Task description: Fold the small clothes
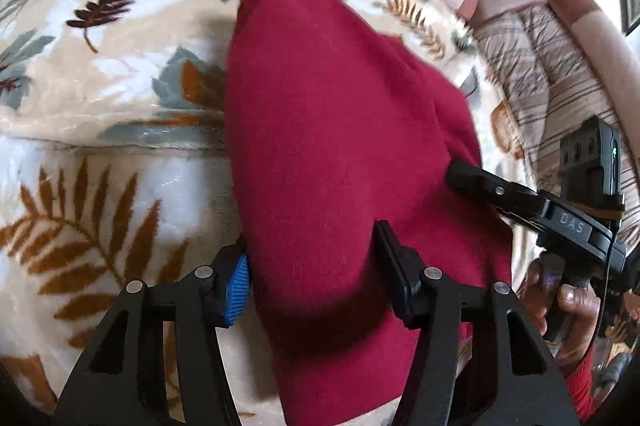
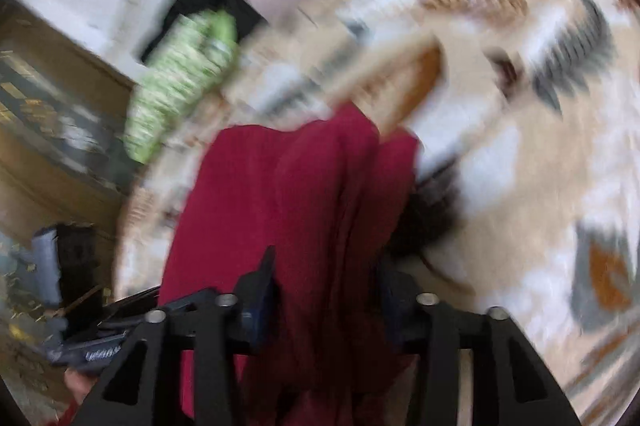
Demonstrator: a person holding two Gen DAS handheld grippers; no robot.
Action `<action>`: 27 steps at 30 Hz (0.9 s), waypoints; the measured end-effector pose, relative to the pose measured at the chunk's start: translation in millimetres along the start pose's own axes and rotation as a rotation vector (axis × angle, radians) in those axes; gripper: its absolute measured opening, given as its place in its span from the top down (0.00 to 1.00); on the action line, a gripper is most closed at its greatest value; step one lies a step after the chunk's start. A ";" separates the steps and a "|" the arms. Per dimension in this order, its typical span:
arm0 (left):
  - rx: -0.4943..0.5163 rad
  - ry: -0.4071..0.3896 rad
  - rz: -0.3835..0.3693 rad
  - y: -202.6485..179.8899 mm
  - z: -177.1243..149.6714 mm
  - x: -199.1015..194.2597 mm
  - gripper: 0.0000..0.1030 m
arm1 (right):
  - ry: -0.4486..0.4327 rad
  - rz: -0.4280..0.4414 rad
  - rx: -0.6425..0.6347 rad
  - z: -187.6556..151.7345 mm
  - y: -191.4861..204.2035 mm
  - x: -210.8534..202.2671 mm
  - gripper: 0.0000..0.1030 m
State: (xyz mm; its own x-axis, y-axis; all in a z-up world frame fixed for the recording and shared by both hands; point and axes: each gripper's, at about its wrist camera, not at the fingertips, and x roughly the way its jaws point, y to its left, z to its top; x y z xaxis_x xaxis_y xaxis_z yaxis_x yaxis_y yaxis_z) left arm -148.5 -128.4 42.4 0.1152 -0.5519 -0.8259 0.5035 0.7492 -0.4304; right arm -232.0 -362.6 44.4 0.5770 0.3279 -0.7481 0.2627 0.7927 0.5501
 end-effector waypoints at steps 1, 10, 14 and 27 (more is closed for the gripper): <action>0.010 -0.009 0.021 -2.8 -0.1 -5.9 0.45 | -0.021 -0.005 0.003 -0.5 1.8 -7.8 0.50; 0.111 -0.112 0.200 -27.4 0.3 -18.6 0.45 | -0.132 -0.021 -0.260 7.0 74.2 -34.1 0.55; 0.127 -0.117 0.251 -30.6 1.1 -8.9 0.44 | -0.062 -0.187 -0.283 12.3 62.6 19.2 0.68; 0.116 -0.146 0.299 -34.3 -7.2 -6.7 0.41 | -0.037 -0.182 -0.392 -44.3 68.8 -25.6 0.69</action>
State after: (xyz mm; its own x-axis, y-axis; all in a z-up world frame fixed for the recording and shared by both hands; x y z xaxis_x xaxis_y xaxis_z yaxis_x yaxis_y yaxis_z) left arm -172.7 -147.9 60.1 0.3894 -0.3669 -0.8448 0.5217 0.8438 -0.1260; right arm -263.0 -293.7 85.0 0.5775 0.1516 -0.8022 0.0532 0.9735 0.2223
